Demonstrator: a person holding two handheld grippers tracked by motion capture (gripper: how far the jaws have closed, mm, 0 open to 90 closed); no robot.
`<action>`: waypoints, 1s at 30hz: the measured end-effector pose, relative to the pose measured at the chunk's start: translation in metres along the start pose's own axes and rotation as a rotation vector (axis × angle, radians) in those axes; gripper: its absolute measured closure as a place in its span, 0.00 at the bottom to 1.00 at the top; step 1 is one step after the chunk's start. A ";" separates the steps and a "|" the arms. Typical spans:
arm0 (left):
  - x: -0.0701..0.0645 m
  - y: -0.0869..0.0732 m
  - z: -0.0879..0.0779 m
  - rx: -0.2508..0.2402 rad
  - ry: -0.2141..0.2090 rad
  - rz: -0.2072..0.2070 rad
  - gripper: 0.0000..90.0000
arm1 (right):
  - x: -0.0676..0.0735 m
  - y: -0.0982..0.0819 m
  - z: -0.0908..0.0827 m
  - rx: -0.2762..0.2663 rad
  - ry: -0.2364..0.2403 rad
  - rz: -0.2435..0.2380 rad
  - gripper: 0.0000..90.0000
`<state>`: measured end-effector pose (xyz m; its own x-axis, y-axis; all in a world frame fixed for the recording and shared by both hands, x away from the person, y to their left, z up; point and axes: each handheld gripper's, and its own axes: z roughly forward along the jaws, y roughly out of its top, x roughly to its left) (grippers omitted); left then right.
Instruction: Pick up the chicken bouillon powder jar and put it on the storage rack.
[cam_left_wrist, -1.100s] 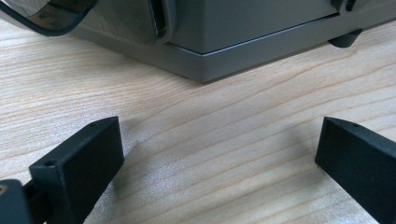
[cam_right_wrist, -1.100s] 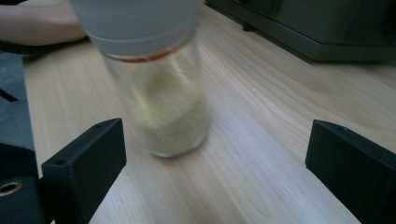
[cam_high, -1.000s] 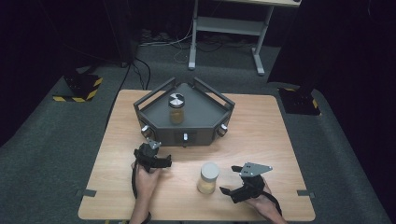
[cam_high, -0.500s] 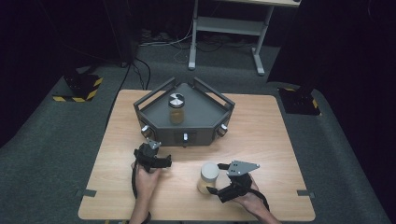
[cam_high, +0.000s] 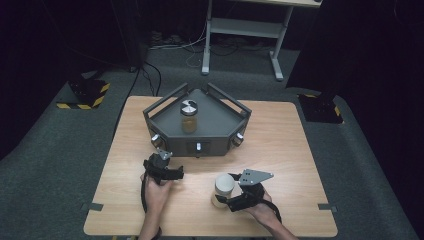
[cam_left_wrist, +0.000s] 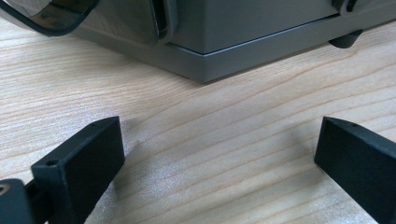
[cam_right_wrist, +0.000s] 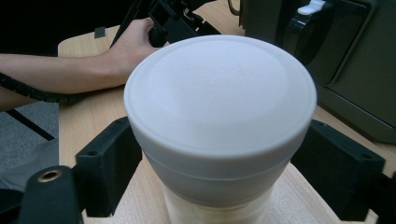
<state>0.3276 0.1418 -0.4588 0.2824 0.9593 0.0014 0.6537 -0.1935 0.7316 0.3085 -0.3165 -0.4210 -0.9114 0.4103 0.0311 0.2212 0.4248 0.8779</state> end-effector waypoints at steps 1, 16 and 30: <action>0.000 0.000 0.000 0.000 0.000 0.000 0.02 | 0.000 0.000 0.000 0.000 0.000 0.000 0.20; 0.000 0.000 0.000 0.000 0.000 0.000 0.02 | 0.004 -0.001 0.000 -0.008 -0.013 -0.045 0.38; 0.000 0.000 0.000 0.000 0.000 0.000 0.02 | 0.008 0.000 0.000 -0.006 -0.022 -0.064 0.38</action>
<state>0.3276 0.1418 -0.4588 0.2821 0.9594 0.0011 0.6538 -0.1931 0.7317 0.3011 -0.3134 -0.4206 -0.9159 0.3998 -0.0358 0.1604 0.4462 0.8804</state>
